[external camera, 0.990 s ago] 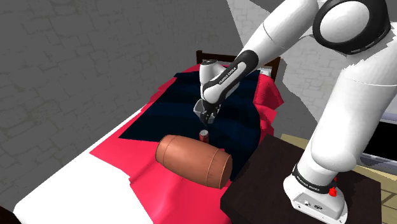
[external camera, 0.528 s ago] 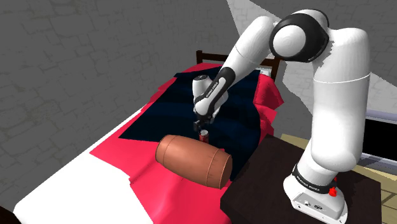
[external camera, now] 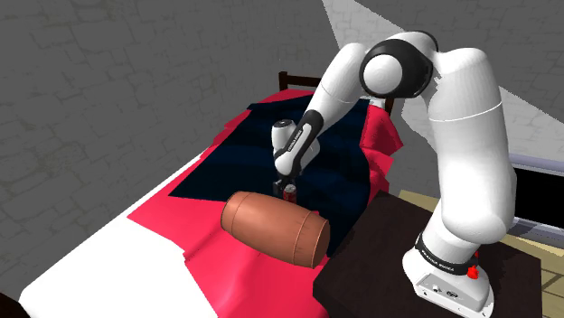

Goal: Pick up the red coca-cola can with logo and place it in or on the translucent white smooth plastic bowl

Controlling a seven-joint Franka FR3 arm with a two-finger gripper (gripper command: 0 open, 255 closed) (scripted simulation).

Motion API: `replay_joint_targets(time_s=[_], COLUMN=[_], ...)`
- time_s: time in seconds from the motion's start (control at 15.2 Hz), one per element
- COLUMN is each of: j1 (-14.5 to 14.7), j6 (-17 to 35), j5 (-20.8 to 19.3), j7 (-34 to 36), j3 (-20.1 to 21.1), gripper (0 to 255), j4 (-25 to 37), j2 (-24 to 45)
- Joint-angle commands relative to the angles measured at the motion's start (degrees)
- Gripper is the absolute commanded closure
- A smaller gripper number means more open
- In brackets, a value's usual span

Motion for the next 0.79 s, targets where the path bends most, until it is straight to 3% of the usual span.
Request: replay_joint_targets(time_s=[0.0, 0.53, 0.59, 0.73], j1=[-0.02, -0.02, -0.02, -0.02], j6=[1.02, 1.00, 1.00, 1.00], j5=[-0.04, -0.04, -0.04, -0.04], j7=[0.00, 0.00, 0.00, 0.00], j3=[-0.05, -0.05, -0.05, -0.05], gripper=[0, 0, 255, 255], j4=[0.17, 0.19, 0.19, 0.19], j2=[1.17, 1.18, 1.18, 1.18])
